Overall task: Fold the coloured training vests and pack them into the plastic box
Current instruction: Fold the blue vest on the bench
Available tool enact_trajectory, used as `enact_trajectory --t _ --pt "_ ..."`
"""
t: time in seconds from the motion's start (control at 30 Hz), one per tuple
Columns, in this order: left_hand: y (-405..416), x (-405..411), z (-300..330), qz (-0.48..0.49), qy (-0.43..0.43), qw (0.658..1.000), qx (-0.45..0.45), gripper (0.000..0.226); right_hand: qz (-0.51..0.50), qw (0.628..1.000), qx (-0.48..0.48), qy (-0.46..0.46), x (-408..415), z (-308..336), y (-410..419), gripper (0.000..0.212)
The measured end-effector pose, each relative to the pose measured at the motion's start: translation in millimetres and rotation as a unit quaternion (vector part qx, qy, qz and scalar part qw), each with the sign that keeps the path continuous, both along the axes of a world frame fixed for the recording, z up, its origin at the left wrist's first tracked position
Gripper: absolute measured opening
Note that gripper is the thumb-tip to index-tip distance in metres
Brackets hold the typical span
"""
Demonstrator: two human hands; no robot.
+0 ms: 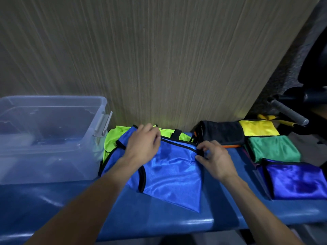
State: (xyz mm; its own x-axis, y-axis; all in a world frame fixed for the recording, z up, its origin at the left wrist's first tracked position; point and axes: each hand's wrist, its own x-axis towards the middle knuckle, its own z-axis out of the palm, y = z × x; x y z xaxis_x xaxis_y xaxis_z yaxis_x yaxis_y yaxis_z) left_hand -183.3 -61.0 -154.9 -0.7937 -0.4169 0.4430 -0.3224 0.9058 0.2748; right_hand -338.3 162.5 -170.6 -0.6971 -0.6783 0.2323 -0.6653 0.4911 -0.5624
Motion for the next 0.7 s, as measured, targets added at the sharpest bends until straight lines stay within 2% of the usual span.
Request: enact_trajectory --t 0.07,0.17,0.27,0.37,0.47,0.57,0.63,0.7 --pt "18 0 -4 -0.046 -0.061 0.997 0.000 0.029 0.043 0.999 0.007 0.009 -3 -1 -3 0.021" --pt "28 4 -15 -0.044 -0.152 0.987 -0.021 0.048 0.069 0.997 0.035 0.029 -10 0 -6 0.018" --pt "38 9 -12 -0.052 -0.143 0.987 -0.045 0.052 0.079 0.993 0.078 0.025 -22 3 -5 0.017" --pt "63 14 -12 -0.115 -0.139 0.982 -0.061 0.062 0.072 0.991 0.114 0.023 -29 11 -5 0.018" --pt "75 20 -31 -0.164 -0.204 0.961 -0.085 0.072 0.016 0.995 0.076 0.055 -31 17 -9 0.020" --pt "66 25 -44 -0.150 -0.239 0.955 -0.086 0.076 -0.035 0.997 0.030 0.066 -28 22 -18 0.011" --pt "63 26 -44 -0.147 -0.238 0.957 -0.081 0.076 -0.033 0.998 0.012 0.054 -27 22 -24 0.006" --pt "65 27 -44 -0.140 -0.242 0.957 -0.075 0.078 -0.002 0.999 0.024 0.040 -26 21 -29 0.014"
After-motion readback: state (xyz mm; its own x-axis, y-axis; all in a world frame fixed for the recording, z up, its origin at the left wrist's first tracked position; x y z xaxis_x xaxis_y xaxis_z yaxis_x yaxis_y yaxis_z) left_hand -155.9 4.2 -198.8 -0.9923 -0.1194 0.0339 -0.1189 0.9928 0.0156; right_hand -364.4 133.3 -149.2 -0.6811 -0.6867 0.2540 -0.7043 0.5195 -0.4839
